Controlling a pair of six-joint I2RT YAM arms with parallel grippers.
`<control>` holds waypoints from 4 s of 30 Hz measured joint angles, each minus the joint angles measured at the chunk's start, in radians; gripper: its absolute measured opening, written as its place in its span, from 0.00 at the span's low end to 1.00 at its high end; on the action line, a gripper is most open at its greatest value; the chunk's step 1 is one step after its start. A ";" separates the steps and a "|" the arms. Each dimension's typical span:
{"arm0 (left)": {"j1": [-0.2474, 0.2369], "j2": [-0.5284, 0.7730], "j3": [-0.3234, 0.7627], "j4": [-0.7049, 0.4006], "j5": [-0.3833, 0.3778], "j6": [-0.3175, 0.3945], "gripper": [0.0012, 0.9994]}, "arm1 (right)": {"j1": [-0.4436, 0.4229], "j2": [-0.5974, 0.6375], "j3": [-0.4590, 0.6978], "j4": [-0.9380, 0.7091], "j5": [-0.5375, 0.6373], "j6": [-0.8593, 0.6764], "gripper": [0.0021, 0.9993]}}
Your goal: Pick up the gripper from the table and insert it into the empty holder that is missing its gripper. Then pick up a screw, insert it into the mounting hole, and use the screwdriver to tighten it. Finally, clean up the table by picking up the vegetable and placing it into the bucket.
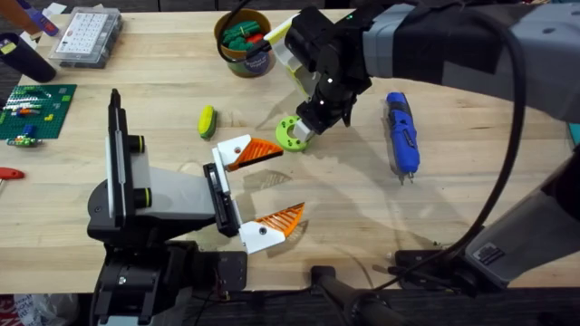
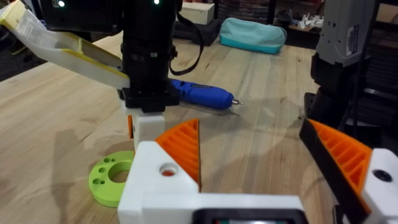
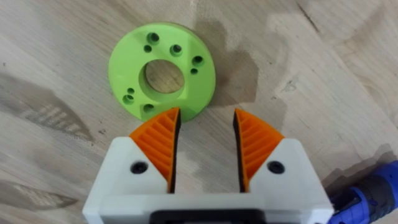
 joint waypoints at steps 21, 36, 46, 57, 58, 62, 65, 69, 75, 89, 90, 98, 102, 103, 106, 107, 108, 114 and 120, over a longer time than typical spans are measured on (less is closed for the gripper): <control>0.000 0.000 0.000 0.001 0.000 -0.001 0.99 | 0.017 -0.086 0.000 -0.054 -0.053 -0.001 0.48; 0.000 0.000 0.000 0.001 0.000 -0.001 0.99 | 0.074 -0.056 0.000 -0.044 -0.054 -0.001 0.48; 0.000 0.000 0.000 0.001 0.000 -0.001 0.99 | 0.074 -0.013 0.000 -0.027 -0.054 -0.001 0.48; 0.000 0.000 0.000 0.001 0.000 -0.001 0.99 | 0.074 -0.011 0.000 -0.019 -0.054 -0.001 0.48; 0.000 0.000 0.000 0.001 0.000 -0.001 0.99 | 0.074 -0.010 0.000 -0.019 -0.054 -0.001 0.48; 0.000 0.000 0.000 0.001 0.000 -0.001 0.99 | 0.074 0.004 0.000 -0.020 -0.054 -0.001 0.48; 0.000 0.000 0.000 0.001 0.000 -0.001 0.99 | 0.074 0.007 0.000 -0.022 -0.053 -0.001 0.48; 0.000 0.000 0.000 0.000 0.000 -0.001 0.99 | 0.074 0.007 0.000 -0.022 -0.053 -0.001 0.48; 0.000 0.000 0.000 0.000 0.000 -0.001 0.99 | 0.074 0.007 0.000 -0.022 -0.053 -0.001 0.48; 0.000 0.000 0.000 0.000 0.000 -0.001 0.99 | 0.072 0.007 0.001 -0.021 -0.049 -0.001 0.34; 0.000 0.000 0.000 0.000 0.000 -0.001 0.99 | 0.072 0.007 0.001 -0.021 -0.049 -0.001 0.33; 0.000 0.000 0.000 0.000 0.000 -0.001 0.99 | 0.072 0.007 0.001 -0.014 -0.049 -0.001 0.31; 0.000 0.000 0.000 0.000 0.000 -0.001 0.99 | 0.072 0.007 0.001 -0.009 -0.053 -0.002 0.12; 0.000 0.000 0.000 0.000 0.000 -0.001 0.99 | 0.072 0.007 0.001 -0.009 -0.054 -0.003 0.07; 0.000 0.000 0.000 0.001 0.000 -0.001 0.99 | 0.072 0.007 0.001 -0.008 -0.057 -0.001 0.00; 0.000 0.000 0.000 0.000 0.000 -0.001 0.99 | 0.072 0.007 0.001 -0.008 -0.057 -0.001 0.00; 0.000 0.000 0.000 0.000 0.000 -0.001 0.99 | 0.072 0.007 0.001 -0.008 -0.057 -0.001 0.00; 0.000 0.000 0.000 0.001 0.000 -0.001 0.99 | 0.072 0.007 0.001 -0.001 -0.057 -0.001 0.00; 0.000 0.000 0.000 0.001 0.000 -0.001 0.99 | 0.072 0.007 0.001 0.002 -0.057 -0.001 0.00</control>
